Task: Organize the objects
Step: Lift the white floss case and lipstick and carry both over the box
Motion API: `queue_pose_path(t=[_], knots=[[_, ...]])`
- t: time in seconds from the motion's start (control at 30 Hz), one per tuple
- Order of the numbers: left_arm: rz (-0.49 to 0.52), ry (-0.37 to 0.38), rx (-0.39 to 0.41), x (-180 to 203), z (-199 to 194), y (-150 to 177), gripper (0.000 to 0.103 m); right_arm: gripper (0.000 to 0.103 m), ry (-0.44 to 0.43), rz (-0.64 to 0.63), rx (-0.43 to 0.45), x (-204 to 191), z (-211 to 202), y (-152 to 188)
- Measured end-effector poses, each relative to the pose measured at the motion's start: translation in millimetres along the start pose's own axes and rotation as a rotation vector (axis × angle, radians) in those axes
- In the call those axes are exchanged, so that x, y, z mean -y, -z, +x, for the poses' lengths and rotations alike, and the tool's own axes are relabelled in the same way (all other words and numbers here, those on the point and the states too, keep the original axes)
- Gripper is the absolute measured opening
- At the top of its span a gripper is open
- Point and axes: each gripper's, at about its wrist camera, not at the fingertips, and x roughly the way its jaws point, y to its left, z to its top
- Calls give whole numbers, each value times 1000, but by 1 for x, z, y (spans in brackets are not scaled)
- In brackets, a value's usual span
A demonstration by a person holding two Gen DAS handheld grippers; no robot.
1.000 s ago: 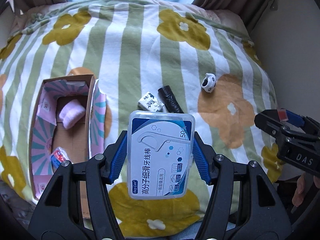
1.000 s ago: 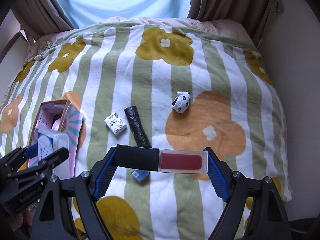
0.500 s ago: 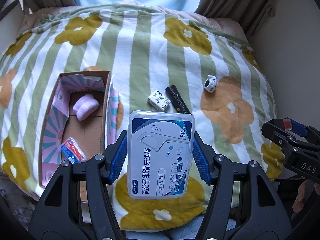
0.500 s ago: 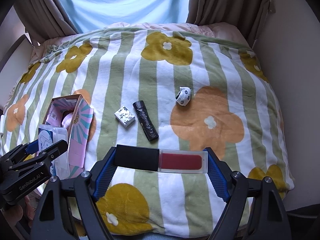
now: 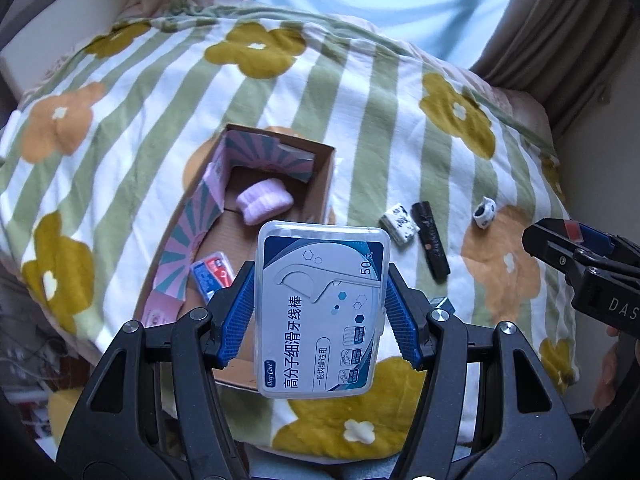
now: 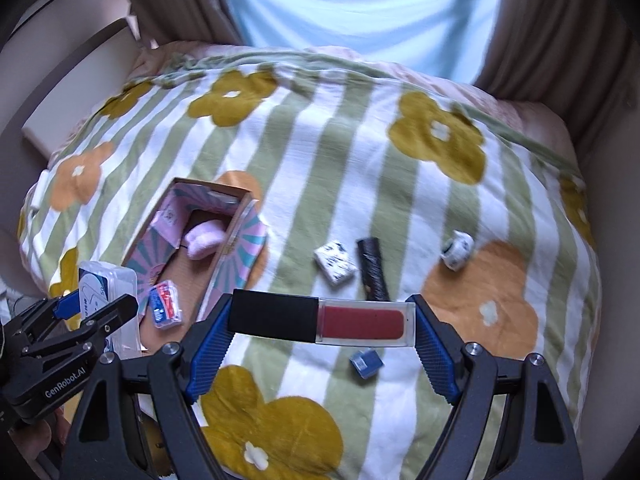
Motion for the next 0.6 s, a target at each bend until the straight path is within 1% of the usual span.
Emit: queue_pose_path(t=[0.2, 0.3, 0.43, 0.6], knots=[[-151, -71, -7, -48, 5, 7, 58, 81, -72, -144, -27, -45, 28, -26], [-217, -100, -14, -67, 9, 13, 58, 81, -108, -218, -52, -67, 47, -36], [-300, -131, -33, -87, 21, 22, 58, 81, -144, -309, -84, -92, 71, -46], [-382, -152, -66, -101, 43, 30, 58, 81, -183, -416, -135, -119, 109, -53]])
